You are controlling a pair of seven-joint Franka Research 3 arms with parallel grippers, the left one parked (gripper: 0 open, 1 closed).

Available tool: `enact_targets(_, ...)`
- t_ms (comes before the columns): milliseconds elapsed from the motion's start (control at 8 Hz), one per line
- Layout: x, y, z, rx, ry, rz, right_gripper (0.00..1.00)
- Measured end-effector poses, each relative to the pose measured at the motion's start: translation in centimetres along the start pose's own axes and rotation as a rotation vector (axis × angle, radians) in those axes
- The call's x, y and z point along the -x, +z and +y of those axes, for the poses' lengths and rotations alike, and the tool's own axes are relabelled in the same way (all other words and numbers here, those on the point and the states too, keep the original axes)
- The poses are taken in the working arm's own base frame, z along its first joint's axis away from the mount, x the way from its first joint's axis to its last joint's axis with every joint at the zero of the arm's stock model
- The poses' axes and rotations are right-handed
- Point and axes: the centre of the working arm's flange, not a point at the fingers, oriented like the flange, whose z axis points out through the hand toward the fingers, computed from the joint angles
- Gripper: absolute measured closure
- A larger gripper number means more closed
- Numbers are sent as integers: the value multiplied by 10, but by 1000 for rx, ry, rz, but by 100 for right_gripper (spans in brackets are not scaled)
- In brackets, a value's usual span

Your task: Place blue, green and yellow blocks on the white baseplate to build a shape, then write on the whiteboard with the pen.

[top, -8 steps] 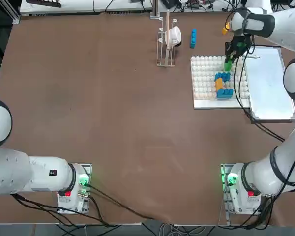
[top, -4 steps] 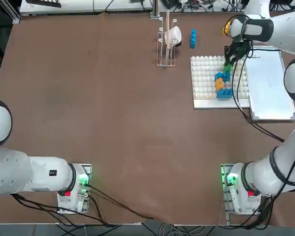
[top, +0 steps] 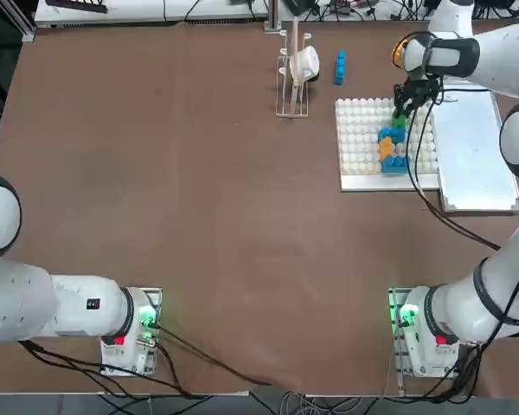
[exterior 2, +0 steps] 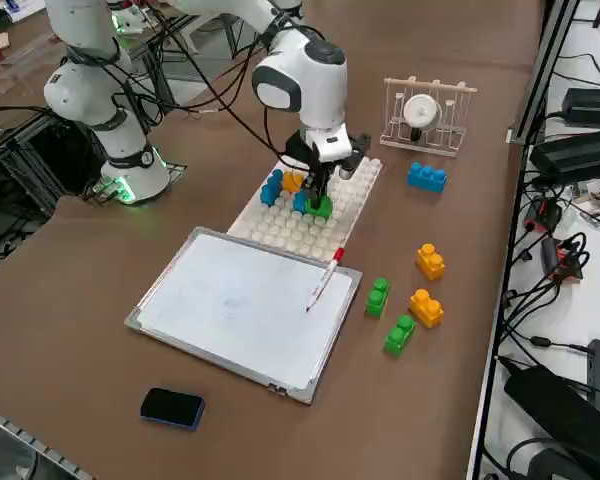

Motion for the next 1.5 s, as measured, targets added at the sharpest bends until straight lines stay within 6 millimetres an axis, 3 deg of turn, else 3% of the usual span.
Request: enact_targets(1500, 13, 7, 0, -2, -26, 60, 71)
